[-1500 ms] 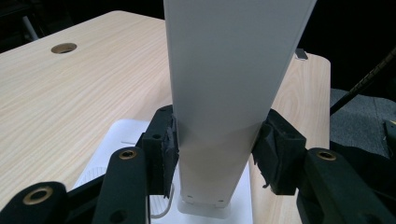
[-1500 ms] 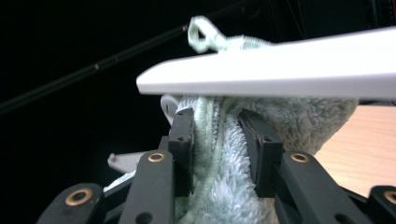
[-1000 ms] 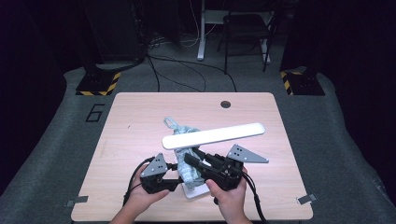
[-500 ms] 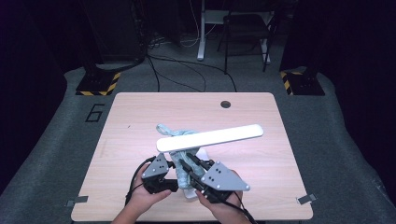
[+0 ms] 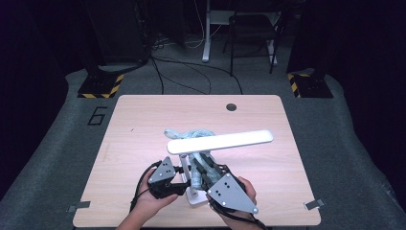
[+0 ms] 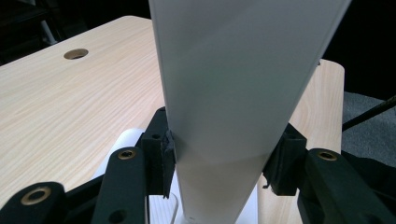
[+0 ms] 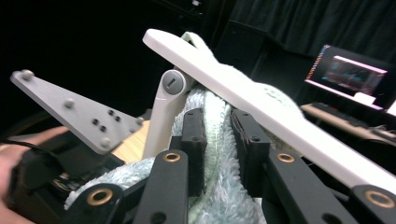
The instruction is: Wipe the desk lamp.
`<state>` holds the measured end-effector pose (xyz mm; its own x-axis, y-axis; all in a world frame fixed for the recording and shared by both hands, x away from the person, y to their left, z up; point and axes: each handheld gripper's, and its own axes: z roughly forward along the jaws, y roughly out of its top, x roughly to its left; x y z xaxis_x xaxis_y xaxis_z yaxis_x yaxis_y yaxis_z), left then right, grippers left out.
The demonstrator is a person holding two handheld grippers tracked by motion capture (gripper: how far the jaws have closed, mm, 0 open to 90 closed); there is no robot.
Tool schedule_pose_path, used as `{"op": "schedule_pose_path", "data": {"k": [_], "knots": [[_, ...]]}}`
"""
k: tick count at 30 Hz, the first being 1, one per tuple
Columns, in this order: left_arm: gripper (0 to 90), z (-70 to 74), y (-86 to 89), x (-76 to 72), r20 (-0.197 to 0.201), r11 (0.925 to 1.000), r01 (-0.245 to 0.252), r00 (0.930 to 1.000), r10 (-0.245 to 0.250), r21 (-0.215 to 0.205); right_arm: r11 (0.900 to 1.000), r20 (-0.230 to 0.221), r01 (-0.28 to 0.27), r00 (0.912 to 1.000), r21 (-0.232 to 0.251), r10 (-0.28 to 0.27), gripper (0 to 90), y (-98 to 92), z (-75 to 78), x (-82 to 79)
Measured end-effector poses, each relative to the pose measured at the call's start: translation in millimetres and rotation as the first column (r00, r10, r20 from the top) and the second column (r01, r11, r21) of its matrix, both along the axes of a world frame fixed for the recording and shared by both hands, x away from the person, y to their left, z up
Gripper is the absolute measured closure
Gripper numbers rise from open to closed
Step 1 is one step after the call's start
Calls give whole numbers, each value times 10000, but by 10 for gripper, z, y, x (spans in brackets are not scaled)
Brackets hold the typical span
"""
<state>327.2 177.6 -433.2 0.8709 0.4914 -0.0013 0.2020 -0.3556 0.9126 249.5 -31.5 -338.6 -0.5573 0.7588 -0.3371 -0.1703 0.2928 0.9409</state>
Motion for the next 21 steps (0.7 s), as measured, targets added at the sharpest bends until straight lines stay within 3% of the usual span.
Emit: {"op": "schedule_pose_path", "data": {"k": [8,11,18,21], "knots": [[524,1,-1,0,-72,10000,-25,10000,25,-7,9978,309,659,9974,-54,-657,764,-122,-42,-46],[524,-6,-7,-3,-81,9999,-94,9999,93,-142,9969,302,778,9965,-99,-775,765,-181,-49,-31],[524,-6,-2,-5,-57,9999,-112,9999,111,-67,9869,50,1607,9870,171,-1608,765,-447,-101,49],[525,-8,-7,-5,-23,9999,-122,9999,122,-78,9861,-41,1638,9865,279,-1638,764,-494,-108,57]]}}
